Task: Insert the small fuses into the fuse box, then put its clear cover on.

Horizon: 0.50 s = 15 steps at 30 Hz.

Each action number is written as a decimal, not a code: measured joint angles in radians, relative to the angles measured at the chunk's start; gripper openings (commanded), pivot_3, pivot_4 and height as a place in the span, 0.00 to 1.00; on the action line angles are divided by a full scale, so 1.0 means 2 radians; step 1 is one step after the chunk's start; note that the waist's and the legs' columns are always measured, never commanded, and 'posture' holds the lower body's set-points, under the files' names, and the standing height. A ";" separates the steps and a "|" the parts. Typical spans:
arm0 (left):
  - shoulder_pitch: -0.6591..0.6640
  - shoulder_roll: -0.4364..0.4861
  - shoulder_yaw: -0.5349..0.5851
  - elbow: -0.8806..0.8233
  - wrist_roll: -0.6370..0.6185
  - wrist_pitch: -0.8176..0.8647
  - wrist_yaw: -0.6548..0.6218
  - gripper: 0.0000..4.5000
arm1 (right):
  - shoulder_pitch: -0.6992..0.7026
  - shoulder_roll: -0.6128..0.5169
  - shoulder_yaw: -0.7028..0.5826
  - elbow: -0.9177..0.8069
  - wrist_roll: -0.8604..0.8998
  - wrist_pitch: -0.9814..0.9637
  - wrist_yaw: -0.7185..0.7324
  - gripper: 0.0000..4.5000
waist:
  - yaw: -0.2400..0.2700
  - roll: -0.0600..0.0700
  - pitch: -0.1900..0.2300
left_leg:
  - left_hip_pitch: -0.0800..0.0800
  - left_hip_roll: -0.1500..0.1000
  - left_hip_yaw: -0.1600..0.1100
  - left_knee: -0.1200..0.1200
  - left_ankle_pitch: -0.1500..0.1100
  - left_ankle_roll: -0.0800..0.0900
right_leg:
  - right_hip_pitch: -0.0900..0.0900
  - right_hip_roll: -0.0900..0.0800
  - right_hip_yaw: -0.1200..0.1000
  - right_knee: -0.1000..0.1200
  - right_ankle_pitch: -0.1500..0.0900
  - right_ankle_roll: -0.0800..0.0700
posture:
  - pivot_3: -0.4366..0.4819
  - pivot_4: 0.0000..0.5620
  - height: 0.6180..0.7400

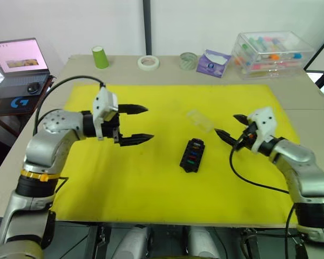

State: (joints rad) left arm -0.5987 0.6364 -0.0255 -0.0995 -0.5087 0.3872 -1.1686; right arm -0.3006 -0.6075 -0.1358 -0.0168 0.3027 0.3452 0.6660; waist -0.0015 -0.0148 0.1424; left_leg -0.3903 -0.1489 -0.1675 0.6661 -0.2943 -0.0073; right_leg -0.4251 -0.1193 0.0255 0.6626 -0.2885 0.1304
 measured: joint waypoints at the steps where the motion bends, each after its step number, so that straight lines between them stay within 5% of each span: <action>1: 0.000 -0.004 0.000 0.004 0.002 -0.004 -0.001 1.00 | -0.011 0.003 0.006 0.018 -0.003 -0.009 0.002 1.00 | -0.002 0.000 0.000 | 0.000 0.000 0.000 0.000 0.000 0.000 | 0.000 0.000 0.000 0.000 0.000 0.000 | 0.48 0.27 1.00; 15: 0.012 -0.011 -0.002 -0.022 -0.001 0.008 0.001 1.00 | -0.086 0.026 0.045 0.170 -0.026 -0.090 0.064 1.00 | -0.008 0.000 0.000 | 0.000 0.000 0.000 0.000 0.000 0.000 | 0.000 0.000 0.000 0.000 0.000 0.000 | 0.48 0.27 1.00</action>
State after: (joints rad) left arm -0.5751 0.6135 -0.0305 -0.1436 -0.5108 0.4040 -1.1671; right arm -0.4719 -0.5547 -0.0461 0.3230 0.2510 0.1642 0.7934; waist -0.0174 -0.0147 0.1424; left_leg -0.3905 -0.1486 -0.1679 0.6657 -0.2942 -0.0073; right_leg -0.4257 -0.1190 0.0254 0.6627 -0.2885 0.1303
